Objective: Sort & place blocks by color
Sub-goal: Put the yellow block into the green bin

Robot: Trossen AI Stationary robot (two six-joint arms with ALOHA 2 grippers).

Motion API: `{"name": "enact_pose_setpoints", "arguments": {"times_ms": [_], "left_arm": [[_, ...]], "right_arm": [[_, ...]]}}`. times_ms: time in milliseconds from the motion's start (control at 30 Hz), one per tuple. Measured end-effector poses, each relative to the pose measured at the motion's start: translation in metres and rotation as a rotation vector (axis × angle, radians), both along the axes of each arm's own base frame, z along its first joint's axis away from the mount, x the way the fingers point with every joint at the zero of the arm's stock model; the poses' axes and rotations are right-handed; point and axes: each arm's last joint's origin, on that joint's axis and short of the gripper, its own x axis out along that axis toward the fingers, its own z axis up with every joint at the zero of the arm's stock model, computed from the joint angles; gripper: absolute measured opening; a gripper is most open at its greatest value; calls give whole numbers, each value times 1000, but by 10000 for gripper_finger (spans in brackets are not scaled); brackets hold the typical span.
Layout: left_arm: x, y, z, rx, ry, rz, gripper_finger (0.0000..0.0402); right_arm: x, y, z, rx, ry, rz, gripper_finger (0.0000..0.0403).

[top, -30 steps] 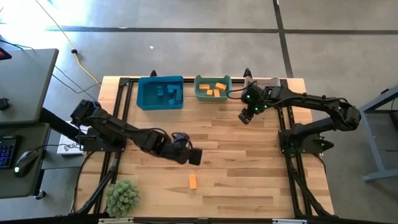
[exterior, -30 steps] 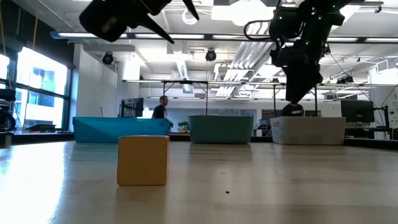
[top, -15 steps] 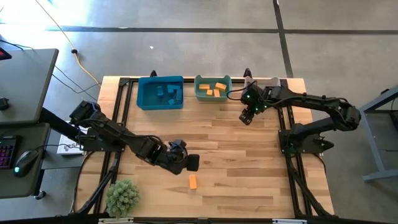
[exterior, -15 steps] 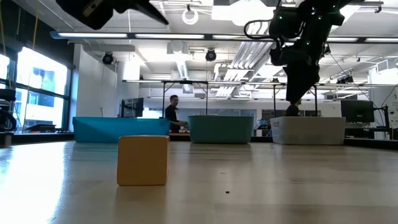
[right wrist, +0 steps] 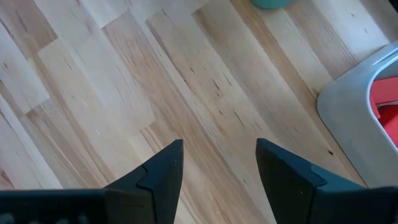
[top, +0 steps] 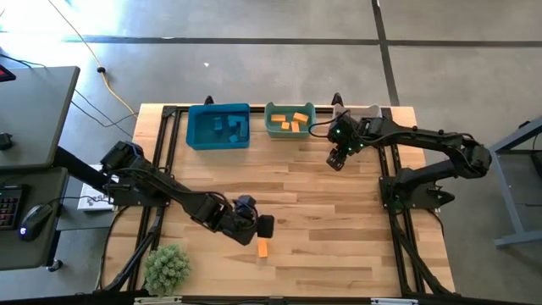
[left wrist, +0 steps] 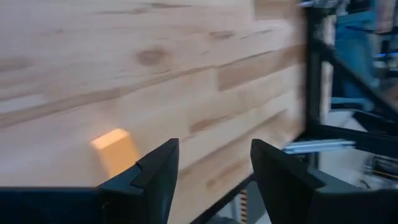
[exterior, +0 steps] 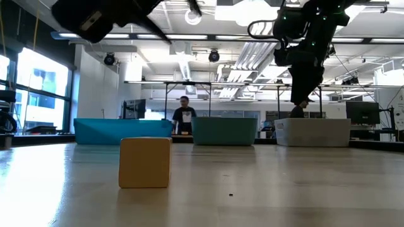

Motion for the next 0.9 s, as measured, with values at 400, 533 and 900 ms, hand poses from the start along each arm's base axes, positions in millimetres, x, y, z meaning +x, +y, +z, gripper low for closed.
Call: {"name": "enact_pose_setpoints", "arguments": {"times_ms": [400, 533, 900], "left_arm": [[19, 17, 13, 123, -171, -8, 190], [32, 30, 38, 127, -237, -74, 190], [23, 65, 103, 224, -5, -118, 190]], "right_arm": [[0, 0, 0, -3, -3, 2, 189], [0, 0, 0, -3, -2, 3, 189], [0, 0, 0, -6, 7, 20, 189]]}}
